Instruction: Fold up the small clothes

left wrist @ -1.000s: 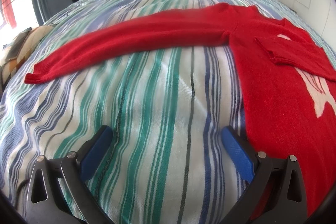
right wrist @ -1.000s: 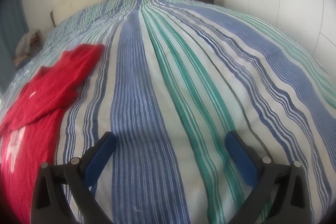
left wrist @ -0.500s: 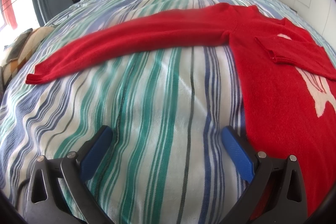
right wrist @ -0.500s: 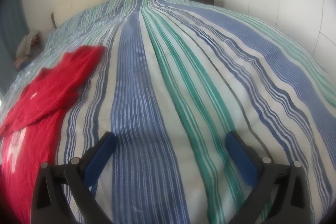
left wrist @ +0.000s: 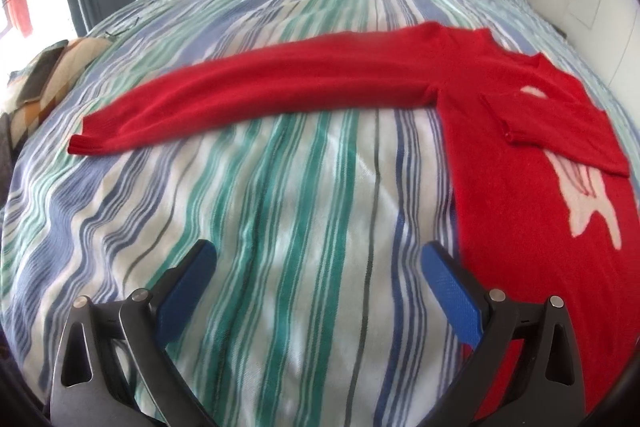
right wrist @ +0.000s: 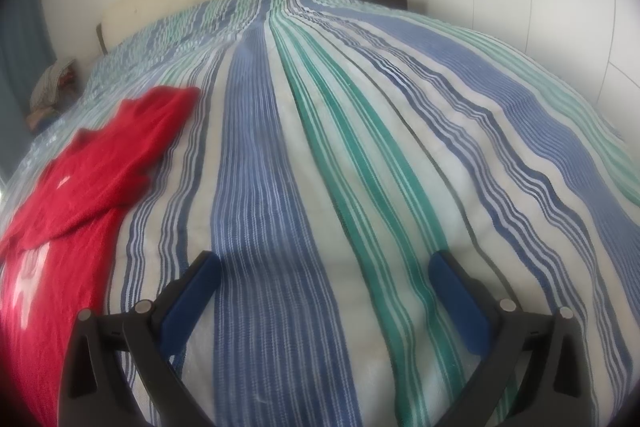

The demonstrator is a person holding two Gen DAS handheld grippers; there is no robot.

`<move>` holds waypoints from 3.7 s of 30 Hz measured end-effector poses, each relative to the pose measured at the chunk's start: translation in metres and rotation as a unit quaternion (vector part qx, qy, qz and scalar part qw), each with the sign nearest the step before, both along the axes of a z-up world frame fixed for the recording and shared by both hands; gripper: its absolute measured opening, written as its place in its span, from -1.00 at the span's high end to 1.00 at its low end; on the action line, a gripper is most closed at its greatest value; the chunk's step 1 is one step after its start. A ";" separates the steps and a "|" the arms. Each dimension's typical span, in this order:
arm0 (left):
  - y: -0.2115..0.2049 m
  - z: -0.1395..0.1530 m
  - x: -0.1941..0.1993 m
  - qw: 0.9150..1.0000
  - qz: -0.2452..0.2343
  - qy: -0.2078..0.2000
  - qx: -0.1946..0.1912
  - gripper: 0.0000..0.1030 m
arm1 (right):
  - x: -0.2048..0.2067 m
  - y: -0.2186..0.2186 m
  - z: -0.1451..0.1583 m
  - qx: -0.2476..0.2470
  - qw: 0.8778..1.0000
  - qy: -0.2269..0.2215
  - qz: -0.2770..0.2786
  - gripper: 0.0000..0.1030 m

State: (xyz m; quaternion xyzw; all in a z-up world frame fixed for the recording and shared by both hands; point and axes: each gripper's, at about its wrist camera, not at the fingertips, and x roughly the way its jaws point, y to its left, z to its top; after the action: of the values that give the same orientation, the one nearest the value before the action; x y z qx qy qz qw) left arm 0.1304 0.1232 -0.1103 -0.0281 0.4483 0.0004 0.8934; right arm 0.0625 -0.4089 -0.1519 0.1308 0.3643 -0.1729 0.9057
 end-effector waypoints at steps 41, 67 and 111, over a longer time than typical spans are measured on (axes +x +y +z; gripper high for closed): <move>-0.206 0.118 0.132 0.950 -0.264 0.027 -0.164 0.95 | 0.003 0.002 -0.003 -0.008 1.000 0.006 -0.003 -0.99; -0.042 0.047 0.085 0.995 -0.079 -0.003 -0.066 -0.90 | 0.002 0.003 -0.001 -0.012 1.000 0.008 -0.002 -0.99; 0.027 -0.041 0.079 0.999 0.037 0.014 0.002 -0.99 | 0.001 0.003 0.000 -0.011 1.000 0.003 -0.002 -0.99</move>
State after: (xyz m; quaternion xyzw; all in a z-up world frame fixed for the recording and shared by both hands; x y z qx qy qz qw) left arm 0.2098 0.1497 -0.1510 -0.0422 0.4591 0.0345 0.8867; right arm 0.0638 -0.4061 -0.1520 0.1211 0.3648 -0.1791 0.9056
